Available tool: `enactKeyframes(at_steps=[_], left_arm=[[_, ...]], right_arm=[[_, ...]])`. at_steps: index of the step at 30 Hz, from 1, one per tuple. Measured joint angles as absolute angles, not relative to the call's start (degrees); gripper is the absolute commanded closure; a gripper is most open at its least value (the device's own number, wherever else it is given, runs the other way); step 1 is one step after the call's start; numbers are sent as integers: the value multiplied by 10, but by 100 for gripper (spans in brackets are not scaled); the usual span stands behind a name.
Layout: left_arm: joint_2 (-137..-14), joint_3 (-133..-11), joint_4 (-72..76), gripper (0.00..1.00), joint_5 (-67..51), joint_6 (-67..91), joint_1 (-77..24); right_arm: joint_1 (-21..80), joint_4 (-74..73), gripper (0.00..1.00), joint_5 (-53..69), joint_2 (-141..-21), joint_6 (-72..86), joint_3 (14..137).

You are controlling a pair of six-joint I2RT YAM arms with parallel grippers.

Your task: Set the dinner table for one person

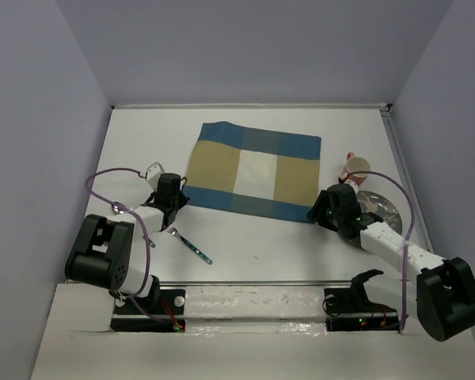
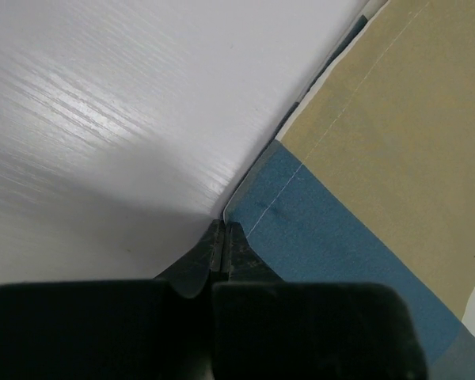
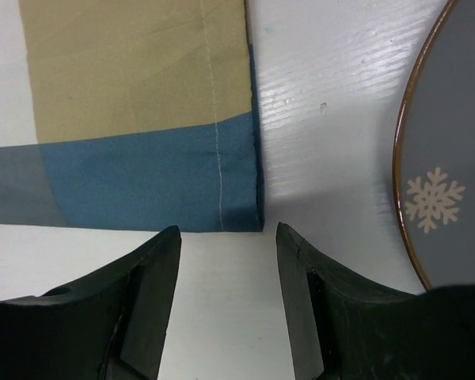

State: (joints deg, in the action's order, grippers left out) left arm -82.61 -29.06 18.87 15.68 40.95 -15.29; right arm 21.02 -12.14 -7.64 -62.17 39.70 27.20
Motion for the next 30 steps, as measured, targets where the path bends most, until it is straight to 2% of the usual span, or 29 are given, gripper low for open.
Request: enactKeyframes(at_steps=[5,7,14,19,30], left_arm=[[-824,-287,195,100,156,406,-153],[-817,-280,196,100,155,404,-153],[-717,-237,166,100,150,404,-154],[-661,-226,145,100,144,406,-154],[-583,-190,94,100,127,411,-154]], right_arm=[[210,-122,48,-82,-663,399,273],[210,-121,55,-83,-690,396,284],[210,-118,90,-88,-751,382,324],[210,-119,99,-93,-754,378,328],[210,-140,100,-94,-726,364,332]])
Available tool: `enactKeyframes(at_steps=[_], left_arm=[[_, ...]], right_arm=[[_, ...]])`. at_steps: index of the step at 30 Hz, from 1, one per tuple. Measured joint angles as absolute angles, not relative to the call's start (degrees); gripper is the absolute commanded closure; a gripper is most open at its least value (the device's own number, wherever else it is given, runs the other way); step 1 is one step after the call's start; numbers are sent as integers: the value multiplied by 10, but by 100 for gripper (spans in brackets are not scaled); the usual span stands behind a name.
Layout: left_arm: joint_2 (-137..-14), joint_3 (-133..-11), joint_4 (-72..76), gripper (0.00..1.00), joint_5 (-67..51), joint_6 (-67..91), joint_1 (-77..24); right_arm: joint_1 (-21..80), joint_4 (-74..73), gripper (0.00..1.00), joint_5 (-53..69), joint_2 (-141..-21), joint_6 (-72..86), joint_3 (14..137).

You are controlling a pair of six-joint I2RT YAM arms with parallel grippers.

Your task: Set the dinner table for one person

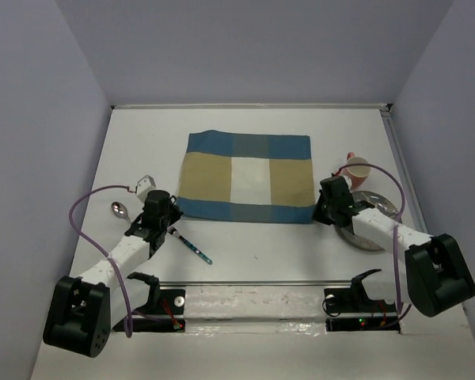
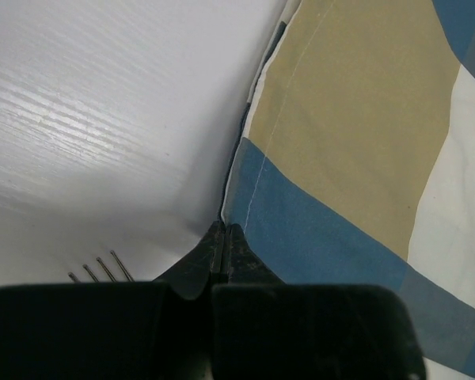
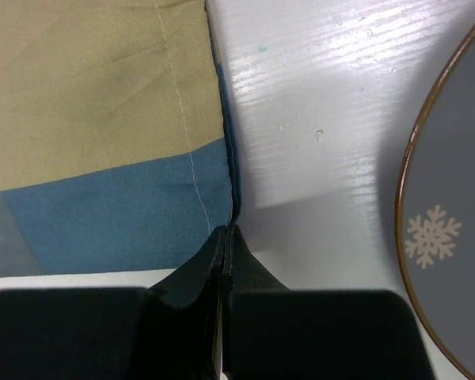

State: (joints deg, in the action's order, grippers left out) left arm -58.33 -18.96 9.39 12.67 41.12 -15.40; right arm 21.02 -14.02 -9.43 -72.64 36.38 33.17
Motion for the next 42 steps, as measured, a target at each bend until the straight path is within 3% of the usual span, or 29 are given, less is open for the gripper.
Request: enactKeyframes(at_steps=[2,7,10,14,17,18,19,29,34,42], left_arm=[[-572,-187,91,95,124,411,-154],[-576,-186,90,93,117,410,-154],[-577,-182,90,80,109,410,-153],[-562,-173,88,58,105,408,-153],[-550,-172,86,51,103,406,-153],[-546,-172,86,44,101,406,-153],[-541,-172,86,41,99,405,-153],[-454,-212,50,39,68,398,-153],[-439,-309,41,30,13,361,-153],[-417,-407,24,16,-102,230,-157]], right_arm=[[210,-152,100,-95,-717,362,332],[210,-170,99,-96,-679,362,332],[210,-175,94,-99,-677,362,332],[210,-177,75,-99,-700,361,332],[210,-184,59,-102,-709,358,332],[210,-187,49,-103,-708,359,332],[210,-191,47,-103,-707,355,333],[210,-241,48,-111,-630,332,391],[201,-271,50,-146,-617,302,478],[95,-299,53,-191,-661,246,604]])
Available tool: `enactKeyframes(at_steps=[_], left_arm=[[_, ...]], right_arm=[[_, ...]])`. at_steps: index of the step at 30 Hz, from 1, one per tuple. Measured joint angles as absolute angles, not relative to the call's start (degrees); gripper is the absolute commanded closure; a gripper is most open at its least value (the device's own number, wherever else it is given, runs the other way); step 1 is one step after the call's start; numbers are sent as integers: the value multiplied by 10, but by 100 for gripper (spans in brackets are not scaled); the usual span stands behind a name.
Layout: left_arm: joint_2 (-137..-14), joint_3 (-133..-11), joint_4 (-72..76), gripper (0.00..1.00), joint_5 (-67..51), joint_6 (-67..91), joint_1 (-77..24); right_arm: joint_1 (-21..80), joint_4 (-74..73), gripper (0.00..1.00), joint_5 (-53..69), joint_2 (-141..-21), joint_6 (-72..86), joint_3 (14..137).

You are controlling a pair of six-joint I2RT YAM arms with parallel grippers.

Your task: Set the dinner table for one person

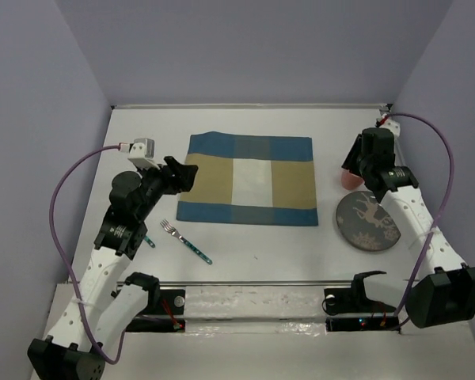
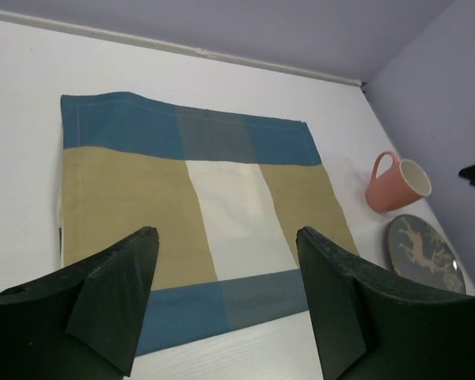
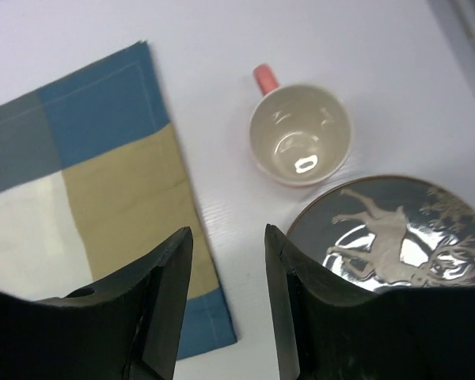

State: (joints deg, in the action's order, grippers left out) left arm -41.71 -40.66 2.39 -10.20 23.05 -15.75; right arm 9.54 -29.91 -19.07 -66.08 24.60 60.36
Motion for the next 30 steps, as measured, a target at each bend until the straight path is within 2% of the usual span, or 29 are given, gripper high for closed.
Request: enactKeyframes(at_steps=[3,5,8,9,11,12,14,16,17,18,25,30], left_arm=[[-408,-400,9,16,-101,197,-175],[-410,-399,-6,18,-90,180,-188],[-421,-399,-22,20,-64,165,-195],[-424,-399,-25,21,-58,164,-195],[-435,-399,-29,23,-51,163,-195],[-444,-399,-29,23,-49,163,-195],[-457,-399,-29,24,-54,164,-193],[-475,-399,-29,24,-66,167,-186],[-481,-399,-29,24,-74,168,-182],[-484,-399,-29,24,-81,169,-177],[-486,-399,-25,23,-101,168,-168],[-486,-399,-25,23,-106,166,-174]], right_arm=[[75,-306,52,-160,-695,221,648],[76,-303,56,-110,-724,204,677],[97,-290,73,-59,-755,187,691],[105,-290,87,-42,-762,183,690],[117,-288,88,-25,-765,177,684],[121,-288,87,-25,-765,175,682],[123,-288,78,-48,-764,171,681],[112,-294,62,-80,-767,166,686],[103,-297,59,-93,-773,166,690],[95,-298,49,-104,-778,167,693],[45,-314,47,-159,-837,164,709],[38,-317,51,-159,-889,162,731]])
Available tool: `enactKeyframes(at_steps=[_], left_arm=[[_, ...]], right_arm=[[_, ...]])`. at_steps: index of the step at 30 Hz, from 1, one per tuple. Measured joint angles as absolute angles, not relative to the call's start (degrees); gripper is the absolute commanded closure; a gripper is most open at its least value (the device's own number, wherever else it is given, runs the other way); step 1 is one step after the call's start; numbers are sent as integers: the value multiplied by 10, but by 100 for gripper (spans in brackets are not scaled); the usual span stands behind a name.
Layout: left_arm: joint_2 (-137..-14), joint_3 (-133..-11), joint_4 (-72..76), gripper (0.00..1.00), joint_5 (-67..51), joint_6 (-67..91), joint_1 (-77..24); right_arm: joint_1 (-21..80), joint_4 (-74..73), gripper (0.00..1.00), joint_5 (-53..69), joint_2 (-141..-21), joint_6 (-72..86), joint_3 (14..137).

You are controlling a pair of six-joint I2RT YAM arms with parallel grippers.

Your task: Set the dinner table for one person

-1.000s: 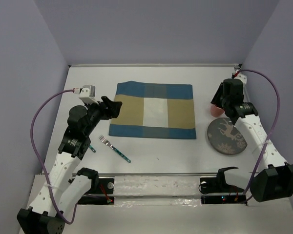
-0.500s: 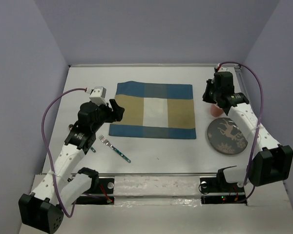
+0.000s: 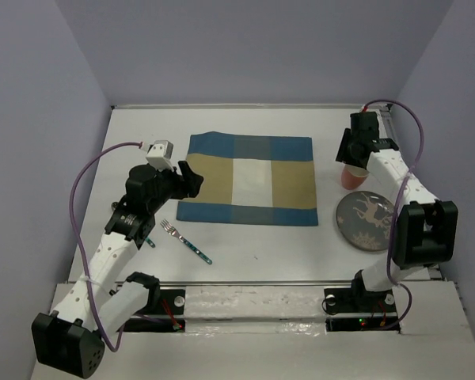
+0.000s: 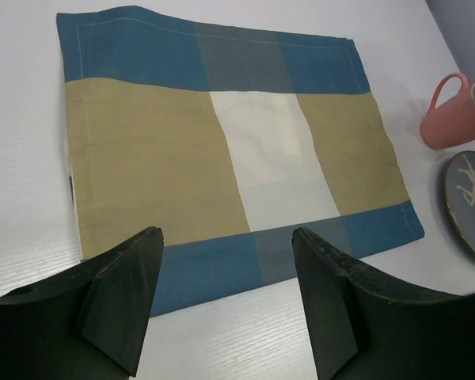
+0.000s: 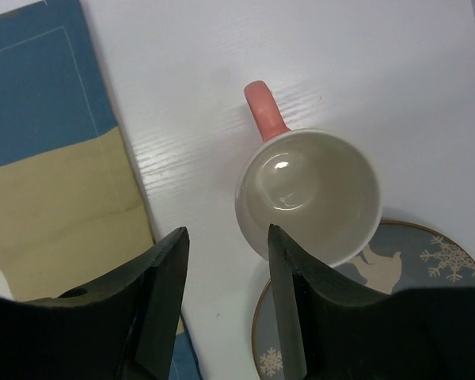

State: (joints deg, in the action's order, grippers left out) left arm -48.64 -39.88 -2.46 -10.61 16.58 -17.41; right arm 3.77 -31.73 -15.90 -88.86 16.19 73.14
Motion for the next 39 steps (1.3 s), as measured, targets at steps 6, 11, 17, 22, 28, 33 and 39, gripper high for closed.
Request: enactKeyframes(at_steps=[6,11,17,22,28,33,39], left_arm=[[-486,-399,-25,22,-105,163,-184],[-486,-399,-26,22,-103,159,-191],[-488,-399,-29,22,-98,156,-195],[-490,-399,-30,22,-92,155,-196],[-490,-399,-35,22,-84,154,-203],[-490,-399,-39,22,-78,154,-205],[-490,-399,-42,21,-72,152,-209]], right_arm=[[33,-318,60,-161,-943,160,743],[26,-318,74,-162,-988,157,762],[27,-326,100,-192,-1013,143,787],[28,-344,100,-212,-1014,122,827],[67,-342,100,-219,-1019,79,906],[131,-327,100,-188,-1076,44,1015],[169,-334,100,-126,-1186,29,1129]])
